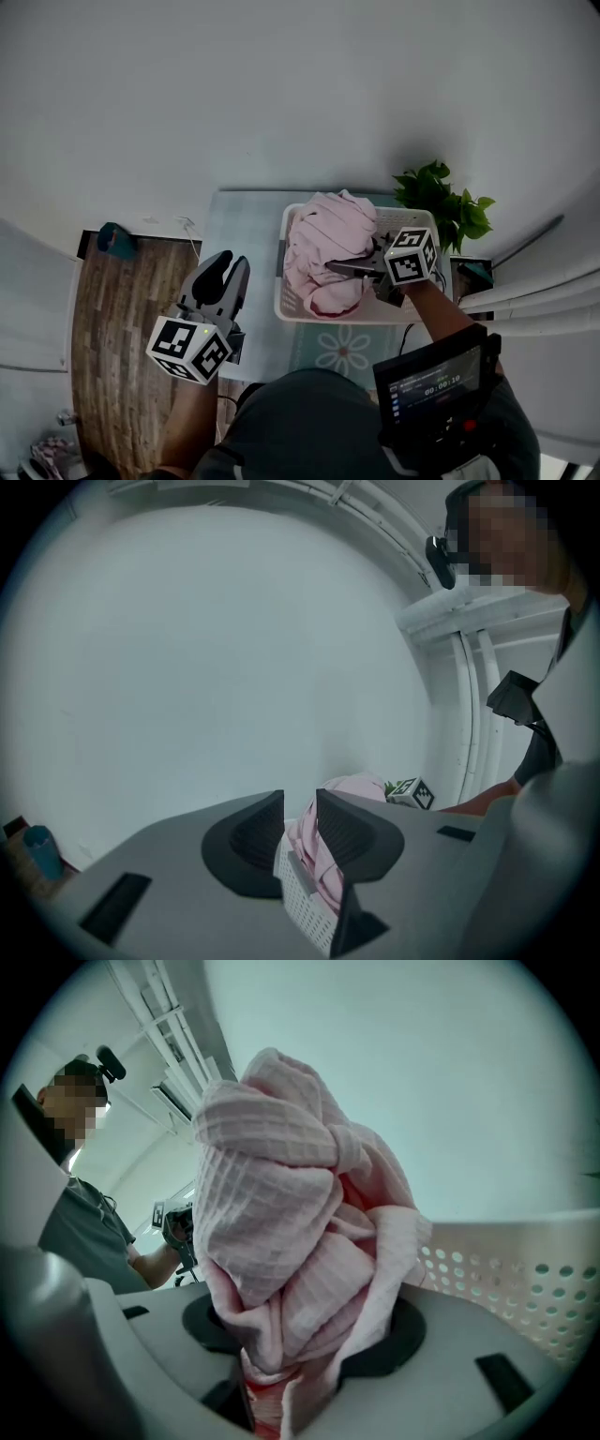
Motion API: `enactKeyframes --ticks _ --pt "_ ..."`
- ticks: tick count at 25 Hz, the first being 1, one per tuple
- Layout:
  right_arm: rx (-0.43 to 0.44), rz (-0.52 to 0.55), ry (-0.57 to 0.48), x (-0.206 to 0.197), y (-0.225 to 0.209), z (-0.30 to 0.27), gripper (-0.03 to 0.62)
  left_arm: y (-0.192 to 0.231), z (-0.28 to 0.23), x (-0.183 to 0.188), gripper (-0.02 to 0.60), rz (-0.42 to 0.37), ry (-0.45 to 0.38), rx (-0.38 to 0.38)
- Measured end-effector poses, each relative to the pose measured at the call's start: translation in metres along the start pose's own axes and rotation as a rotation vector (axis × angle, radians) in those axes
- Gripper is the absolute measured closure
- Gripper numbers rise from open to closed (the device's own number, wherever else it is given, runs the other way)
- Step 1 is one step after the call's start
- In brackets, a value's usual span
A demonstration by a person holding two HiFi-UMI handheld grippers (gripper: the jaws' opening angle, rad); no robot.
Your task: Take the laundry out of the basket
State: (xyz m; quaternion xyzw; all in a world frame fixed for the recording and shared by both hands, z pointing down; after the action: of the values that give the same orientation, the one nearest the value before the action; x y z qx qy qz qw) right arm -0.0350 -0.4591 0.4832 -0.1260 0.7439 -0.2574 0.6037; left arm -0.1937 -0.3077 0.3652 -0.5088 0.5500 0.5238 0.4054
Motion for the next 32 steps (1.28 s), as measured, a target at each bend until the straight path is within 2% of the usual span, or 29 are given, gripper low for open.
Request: enactKeyframes --ticks 6,15,21,25,28,32 --pt "0.010 0.082 -0.136 0.044 0.023 0.015 0.325 -0.009 0.005 0.009 0.466 -0.021 -0.018 -0.001" --pt "0.034 0.217 -0.197 0.100 0.061 0.026 0.324 -0.011 0.026 0.024 0.467 -0.053 -0.054 0.060" --pt "0.047 0.283 -0.322 0.140 0.094 0.036 0.326 -0.005 0.042 0.028 0.468 -0.037 -0.078 0.111" --pt "0.026 0.326 -0.366 0.161 0.103 0.030 0.326 0.008 0.049 0.025 0.468 -0.036 -0.096 0.116" --pt "0.002 0.376 -0.382 0.179 0.138 0.025 0.326 0.009 0.072 0.038 0.468 -0.046 -0.118 0.092" --pt "0.018 0.423 -0.433 0.205 0.169 0.026 0.326 0.012 0.088 0.053 0.468 -0.061 -0.163 0.098"
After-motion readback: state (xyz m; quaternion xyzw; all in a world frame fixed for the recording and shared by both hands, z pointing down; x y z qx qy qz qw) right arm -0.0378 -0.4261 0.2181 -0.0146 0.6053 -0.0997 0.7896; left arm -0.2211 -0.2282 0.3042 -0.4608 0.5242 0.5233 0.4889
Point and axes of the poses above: the fingertips, and each gripper's own axes: z backward along the fingers, y to its left, x out of its top, the point moved 4 cm from there along z, backward along the fingers, and after that the axes turned 5 degrees about -y, right-handed, at the moved point
